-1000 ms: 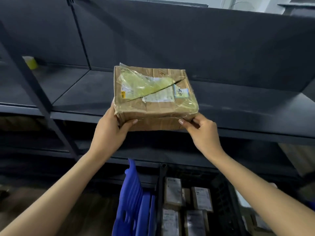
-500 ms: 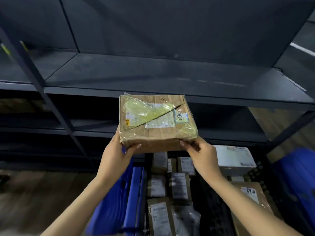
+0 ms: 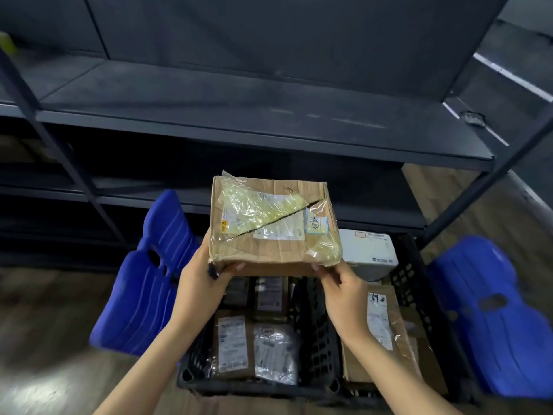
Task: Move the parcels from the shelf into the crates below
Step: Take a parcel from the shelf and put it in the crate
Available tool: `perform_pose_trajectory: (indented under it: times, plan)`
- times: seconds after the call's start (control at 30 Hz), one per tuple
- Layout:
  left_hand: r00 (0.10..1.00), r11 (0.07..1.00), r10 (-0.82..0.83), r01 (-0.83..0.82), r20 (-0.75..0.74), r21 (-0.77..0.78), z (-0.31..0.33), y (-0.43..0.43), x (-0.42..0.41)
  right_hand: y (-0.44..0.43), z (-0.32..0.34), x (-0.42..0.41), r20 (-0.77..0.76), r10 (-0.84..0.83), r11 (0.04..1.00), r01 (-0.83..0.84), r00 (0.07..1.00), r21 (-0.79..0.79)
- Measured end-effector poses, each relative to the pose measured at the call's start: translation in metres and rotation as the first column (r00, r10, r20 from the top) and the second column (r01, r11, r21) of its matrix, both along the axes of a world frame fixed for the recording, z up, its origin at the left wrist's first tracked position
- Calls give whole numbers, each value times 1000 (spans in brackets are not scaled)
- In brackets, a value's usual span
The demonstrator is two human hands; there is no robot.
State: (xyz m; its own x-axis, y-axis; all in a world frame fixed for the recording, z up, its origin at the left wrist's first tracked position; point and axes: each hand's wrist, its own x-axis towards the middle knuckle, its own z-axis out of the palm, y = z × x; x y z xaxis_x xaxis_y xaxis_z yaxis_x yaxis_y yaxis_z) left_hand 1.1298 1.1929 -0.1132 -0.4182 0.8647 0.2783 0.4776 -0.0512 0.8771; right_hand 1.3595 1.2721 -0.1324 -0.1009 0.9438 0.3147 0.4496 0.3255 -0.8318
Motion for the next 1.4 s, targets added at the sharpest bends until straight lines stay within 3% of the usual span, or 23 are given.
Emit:
perform_pose_trajectory:
  times: [0.13,0.23,0.33,0.47,0.53,0.6,0.73,0.83,0.97,1.13,1.23,1.3,1.4]
  plan:
    - [994,998,-2,10,114,-67,8,-1,14,-7,-4,3,-88,-44,998,47,995,30]
    - [949,987,50,1,311,-163,17,-3,32,-13,0,1,-141,-61,995,71,988,69]
    - [814,954,132,51,566,-296,23,-8,57,-19,-1,-7,-177,-116,991,126,977,46]
    - [629,938,174,128,758,-321,33,-4,86,-31,-7,-16,-269,-191,981,189,944,-36]
    - [598,946,128,166,791,-279,44,4,100,-38,-14,-24,-304,-248,967,213,920,-142]
    - [616,952,100,169,782,-256,52,12,113,-45,-18,-32,-291,-287,957,262,913,-123]
    - [548,969,205,3,811,-248,51,25,120,-54,-21,-45,-342,-301,953,264,890,-152]
    - [527,964,242,-37,815,-262,51,30,112,-56,-21,-44,-307,-220,973,184,926,-140]
    - [573,962,243,-38,782,-271,51,32,82,-45,-7,-18,-211,36,992,-60,977,-109]
    - [722,945,194,44,664,-324,56,30,42,2,37,14,-193,94,973,-131,977,-190]
    - [818,905,79,181,569,-386,62,26,31,31,58,13,-52,221,903,-224,974,-366]
    - [854,869,8,251,520,-426,63,25,29,37,60,8,26,295,869,-257,955,-423]
    - [862,851,12,257,506,-458,55,25,32,33,50,3,-17,257,863,-237,966,-446]
